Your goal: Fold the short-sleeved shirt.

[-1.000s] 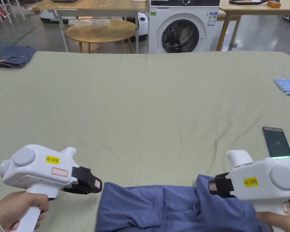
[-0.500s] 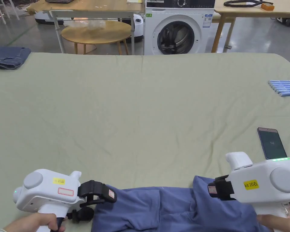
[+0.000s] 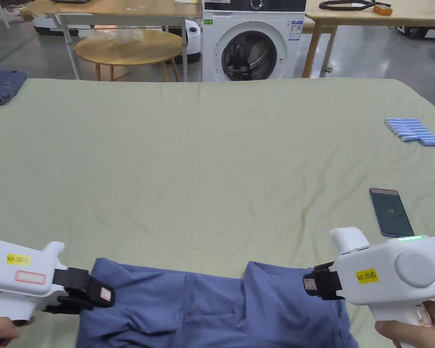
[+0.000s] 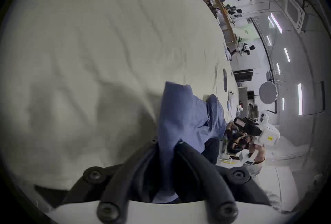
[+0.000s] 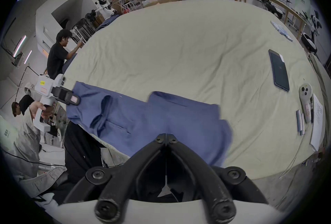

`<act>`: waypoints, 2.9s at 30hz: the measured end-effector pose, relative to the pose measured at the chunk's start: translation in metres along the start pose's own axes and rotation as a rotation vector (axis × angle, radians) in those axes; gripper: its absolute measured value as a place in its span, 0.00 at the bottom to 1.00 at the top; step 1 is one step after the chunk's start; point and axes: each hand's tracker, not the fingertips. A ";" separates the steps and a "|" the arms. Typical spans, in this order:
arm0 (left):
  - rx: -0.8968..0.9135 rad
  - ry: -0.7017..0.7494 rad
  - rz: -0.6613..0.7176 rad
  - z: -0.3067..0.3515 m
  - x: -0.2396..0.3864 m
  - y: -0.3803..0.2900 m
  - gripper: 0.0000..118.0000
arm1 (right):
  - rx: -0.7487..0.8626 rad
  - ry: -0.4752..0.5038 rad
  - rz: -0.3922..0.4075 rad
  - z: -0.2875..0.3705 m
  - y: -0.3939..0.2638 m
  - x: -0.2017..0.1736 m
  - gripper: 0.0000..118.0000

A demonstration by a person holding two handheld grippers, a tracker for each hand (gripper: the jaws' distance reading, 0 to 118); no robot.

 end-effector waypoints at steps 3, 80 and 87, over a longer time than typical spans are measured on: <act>0.046 0.055 0.031 0.039 -0.016 0.012 0.01 | 0.000 0.009 0.009 -0.002 0.003 -0.004 0.00; -0.045 0.254 -0.179 -0.124 0.089 0.014 0.87 | 0.023 0.068 0.097 -0.117 -0.055 -0.024 0.00; -0.192 -0.180 -0.044 -0.192 0.089 -0.018 0.17 | -0.007 0.102 0.009 -0.109 -0.050 -0.018 0.00</act>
